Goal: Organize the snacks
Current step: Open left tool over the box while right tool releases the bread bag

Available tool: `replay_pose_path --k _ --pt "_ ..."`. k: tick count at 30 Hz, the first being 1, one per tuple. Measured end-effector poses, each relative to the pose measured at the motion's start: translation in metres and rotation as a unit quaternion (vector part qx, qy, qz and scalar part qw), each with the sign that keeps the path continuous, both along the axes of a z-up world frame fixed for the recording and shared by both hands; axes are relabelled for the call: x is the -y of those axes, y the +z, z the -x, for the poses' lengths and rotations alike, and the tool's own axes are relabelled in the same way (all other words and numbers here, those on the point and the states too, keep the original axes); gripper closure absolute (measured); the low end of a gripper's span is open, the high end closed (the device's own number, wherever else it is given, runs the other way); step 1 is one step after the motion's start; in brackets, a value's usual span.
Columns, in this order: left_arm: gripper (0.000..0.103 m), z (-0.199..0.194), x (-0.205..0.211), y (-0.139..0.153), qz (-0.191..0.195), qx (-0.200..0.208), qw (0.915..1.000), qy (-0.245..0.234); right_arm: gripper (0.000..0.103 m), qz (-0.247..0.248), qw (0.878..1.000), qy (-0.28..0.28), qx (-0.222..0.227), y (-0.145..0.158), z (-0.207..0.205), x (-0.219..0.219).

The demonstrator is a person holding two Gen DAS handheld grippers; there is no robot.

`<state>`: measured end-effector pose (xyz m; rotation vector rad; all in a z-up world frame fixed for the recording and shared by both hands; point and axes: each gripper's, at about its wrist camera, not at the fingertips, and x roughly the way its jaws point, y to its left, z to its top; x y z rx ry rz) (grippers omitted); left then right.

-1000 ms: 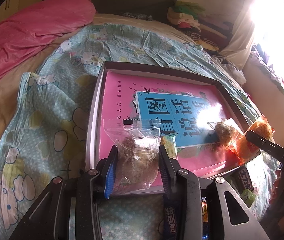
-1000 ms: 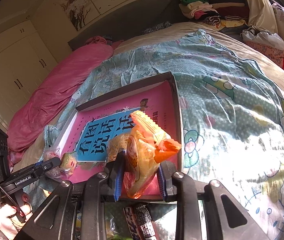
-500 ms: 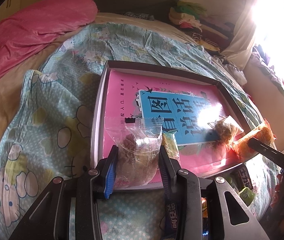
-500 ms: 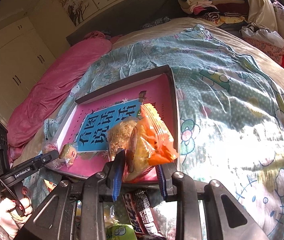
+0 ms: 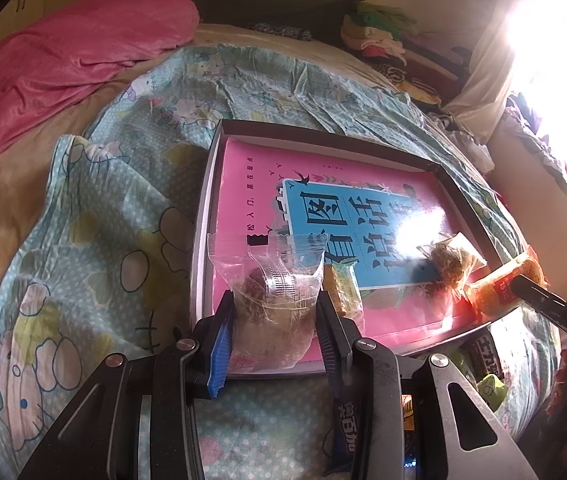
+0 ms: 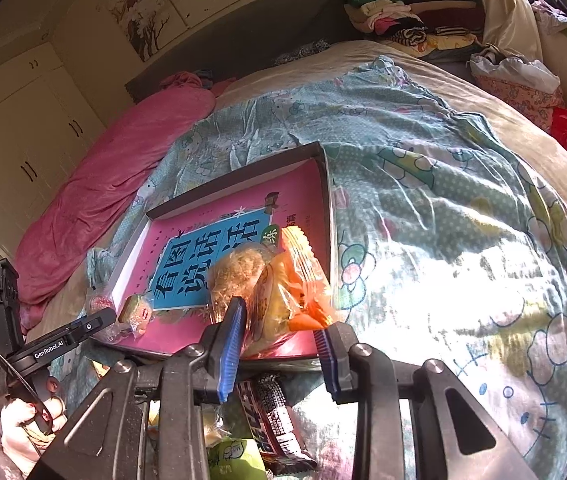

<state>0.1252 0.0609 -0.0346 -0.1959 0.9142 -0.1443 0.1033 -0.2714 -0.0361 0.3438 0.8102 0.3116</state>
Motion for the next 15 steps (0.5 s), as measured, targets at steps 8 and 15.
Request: replay_pose_path --k 8,15 --pt "0.062 0.001 -0.002 0.0 -0.001 -0.002 1.0 0.003 0.069 0.003 1.0 -0.019 0.006 0.004 0.006 0.008" --pt "0.061 0.001 -0.003 0.0 -0.001 -0.006 0.9999 0.009 0.068 0.001 0.999 -0.045 0.011 0.006 0.006 0.02"
